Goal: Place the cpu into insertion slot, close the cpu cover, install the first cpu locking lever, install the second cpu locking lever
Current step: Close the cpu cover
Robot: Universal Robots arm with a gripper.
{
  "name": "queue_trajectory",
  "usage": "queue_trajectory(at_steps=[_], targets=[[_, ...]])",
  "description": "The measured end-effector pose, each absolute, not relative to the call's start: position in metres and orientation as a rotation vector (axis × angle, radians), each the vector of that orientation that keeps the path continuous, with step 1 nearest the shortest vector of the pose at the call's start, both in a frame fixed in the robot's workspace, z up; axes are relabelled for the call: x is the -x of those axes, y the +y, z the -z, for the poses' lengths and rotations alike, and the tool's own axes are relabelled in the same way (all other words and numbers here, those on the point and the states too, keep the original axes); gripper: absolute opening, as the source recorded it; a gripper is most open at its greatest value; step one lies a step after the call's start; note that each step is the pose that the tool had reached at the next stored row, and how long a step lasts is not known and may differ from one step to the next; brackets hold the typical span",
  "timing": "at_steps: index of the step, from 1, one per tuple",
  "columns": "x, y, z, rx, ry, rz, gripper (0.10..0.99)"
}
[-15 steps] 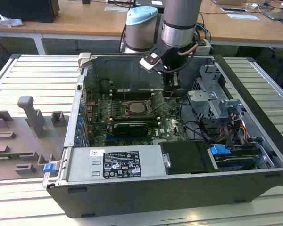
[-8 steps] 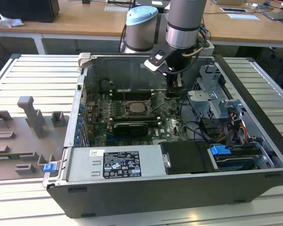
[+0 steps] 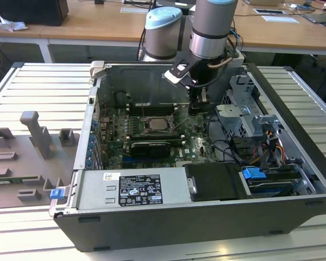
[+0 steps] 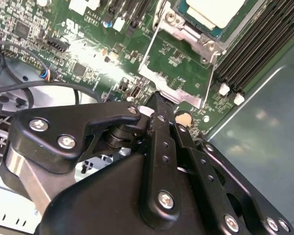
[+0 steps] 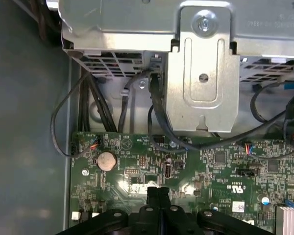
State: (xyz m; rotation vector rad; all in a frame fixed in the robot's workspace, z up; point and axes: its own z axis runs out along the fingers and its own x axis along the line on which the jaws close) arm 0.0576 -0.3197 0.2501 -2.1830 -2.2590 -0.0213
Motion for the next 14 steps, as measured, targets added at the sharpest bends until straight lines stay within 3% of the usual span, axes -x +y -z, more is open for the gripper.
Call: queue_trajectory(at_steps=[14], targets=[[-0.034,-0.32,-0.25,2.181,-2.256,0.016,0.106]])
